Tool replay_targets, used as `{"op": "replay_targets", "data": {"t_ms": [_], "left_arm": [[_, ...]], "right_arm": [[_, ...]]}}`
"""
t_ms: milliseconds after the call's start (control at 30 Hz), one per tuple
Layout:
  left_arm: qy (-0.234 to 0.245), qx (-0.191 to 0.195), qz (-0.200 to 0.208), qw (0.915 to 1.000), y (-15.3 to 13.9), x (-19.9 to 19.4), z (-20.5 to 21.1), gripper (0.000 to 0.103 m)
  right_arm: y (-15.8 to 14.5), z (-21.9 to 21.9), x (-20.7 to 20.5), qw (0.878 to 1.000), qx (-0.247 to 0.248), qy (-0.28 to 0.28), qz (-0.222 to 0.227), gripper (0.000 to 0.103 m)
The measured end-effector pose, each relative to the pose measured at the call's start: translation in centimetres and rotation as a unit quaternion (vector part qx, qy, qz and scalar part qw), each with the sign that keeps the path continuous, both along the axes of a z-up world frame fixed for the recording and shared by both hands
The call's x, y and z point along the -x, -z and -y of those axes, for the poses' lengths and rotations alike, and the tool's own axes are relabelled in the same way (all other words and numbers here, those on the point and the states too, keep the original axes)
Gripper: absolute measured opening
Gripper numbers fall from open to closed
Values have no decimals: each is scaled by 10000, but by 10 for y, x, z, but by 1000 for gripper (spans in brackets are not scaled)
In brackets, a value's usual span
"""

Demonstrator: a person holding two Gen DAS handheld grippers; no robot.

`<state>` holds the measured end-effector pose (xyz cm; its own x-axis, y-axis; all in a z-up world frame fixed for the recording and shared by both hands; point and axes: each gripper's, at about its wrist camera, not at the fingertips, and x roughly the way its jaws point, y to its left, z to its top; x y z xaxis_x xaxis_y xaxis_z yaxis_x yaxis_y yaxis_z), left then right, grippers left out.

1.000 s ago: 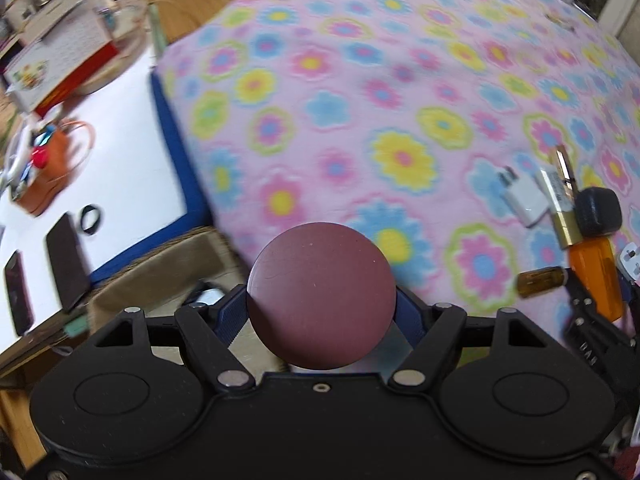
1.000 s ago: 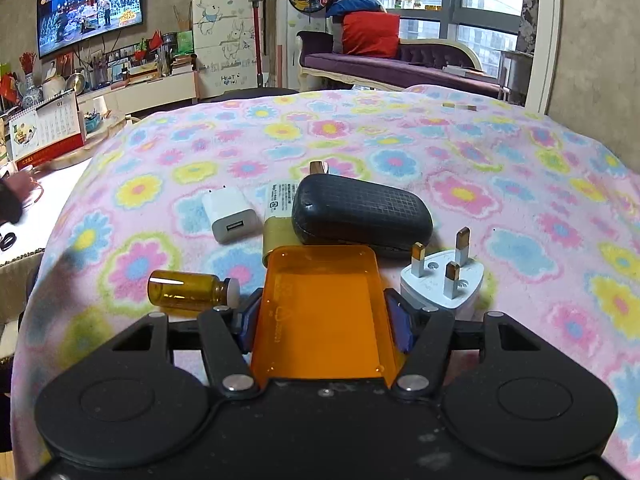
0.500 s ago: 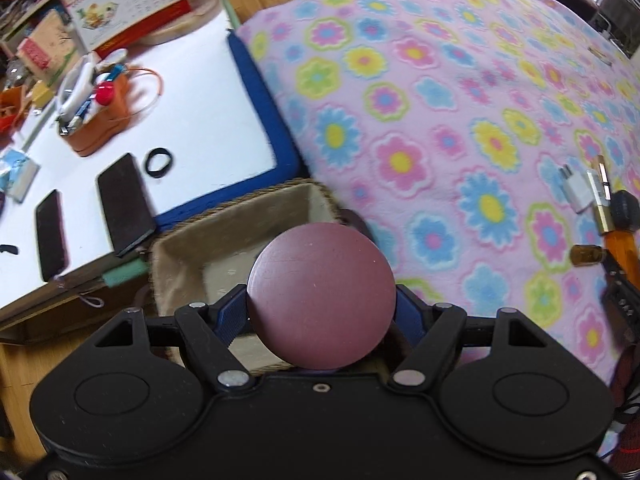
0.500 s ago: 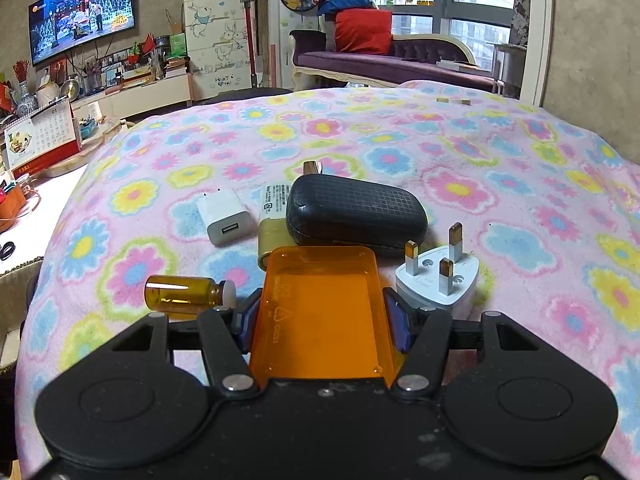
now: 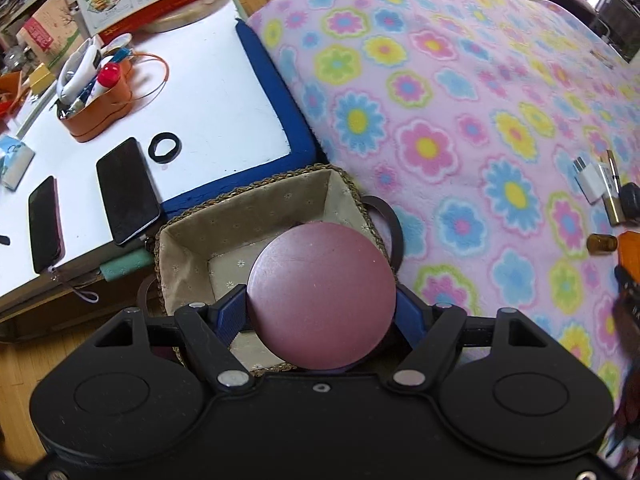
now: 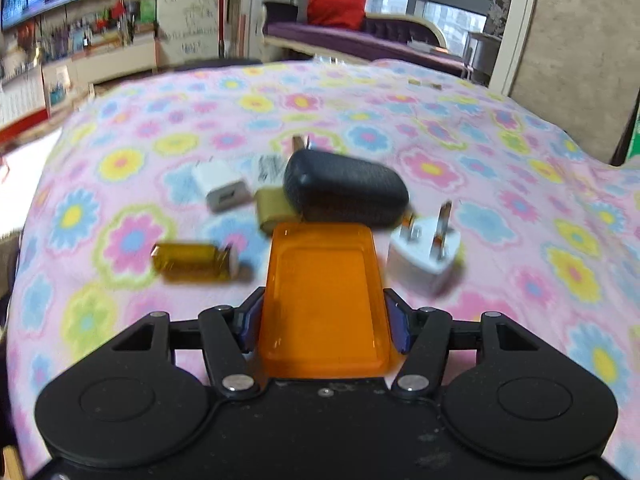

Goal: Organize rigid objects
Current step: 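Carry the brown compact and orange tray over the basket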

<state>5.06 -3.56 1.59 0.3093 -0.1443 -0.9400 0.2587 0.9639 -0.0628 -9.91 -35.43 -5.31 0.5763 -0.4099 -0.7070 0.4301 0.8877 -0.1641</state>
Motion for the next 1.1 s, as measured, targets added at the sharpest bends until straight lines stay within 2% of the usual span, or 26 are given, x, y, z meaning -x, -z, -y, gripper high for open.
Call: {"op": "replay_targets", "data": {"t_ms": [167, 233, 300, 400, 533, 633, 667, 700, 733, 833, 933, 1000, 1100], "left_arm": [[97, 120, -154, 9998, 4, 1, -2, 71], [94, 107, -148, 9998, 5, 2, -3, 71], [70, 120, -135, 9998, 4, 3, -5, 71], [-16, 168, -150, 9997, 4, 3, -9, 71], [-130, 156, -180, 9996, 5, 0, -12, 71], [-152, 135, -191, 9996, 6, 0, -13, 71], [-159, 132, -184, 9996, 6, 1, -14, 71], [-169, 134, -180, 9996, 6, 1, -14, 71], [-185, 138, -179, 9996, 6, 1, -15, 71], [-257, 118, -169, 9995, 6, 0, -18, 71], [-314, 75, -170, 9993, 7, -1, -19, 71], [-345, 43, -177, 9992, 8, -1, -20, 71], [-417, 42, -187, 9989, 9, -2, -23, 71]], "right_arm": [[-6, -7, 1, 9991, -139, 121, -394, 61], [-8, 2, -11, 9972, -397, 212, -603, 74], [-5, 12, -24, 9940, -648, 259, -839, 103], [-1, 21, -37, 9934, -789, 317, -769, 103], [1, 26, -39, 9913, -943, 828, -394, 103], [-1, 20, -48, 9920, -797, 685, -704, 102], [-6, 19, -48, 9916, -853, 633, -736, 91], [-12, 17, -48, 9916, -810, 635, -789, 68], [-18, 16, -48, 9914, -729, 659, -869, 59], [-35, 11, -43, 9876, -634, 960, -1069, 59], [-55, -3, -38, 9888, -429, 1035, -985, 59], [-69, -19, -36, 9917, -505, 891, -784, 59], [-87, -46, -41, 9937, -881, 442, -531, 59]]}}
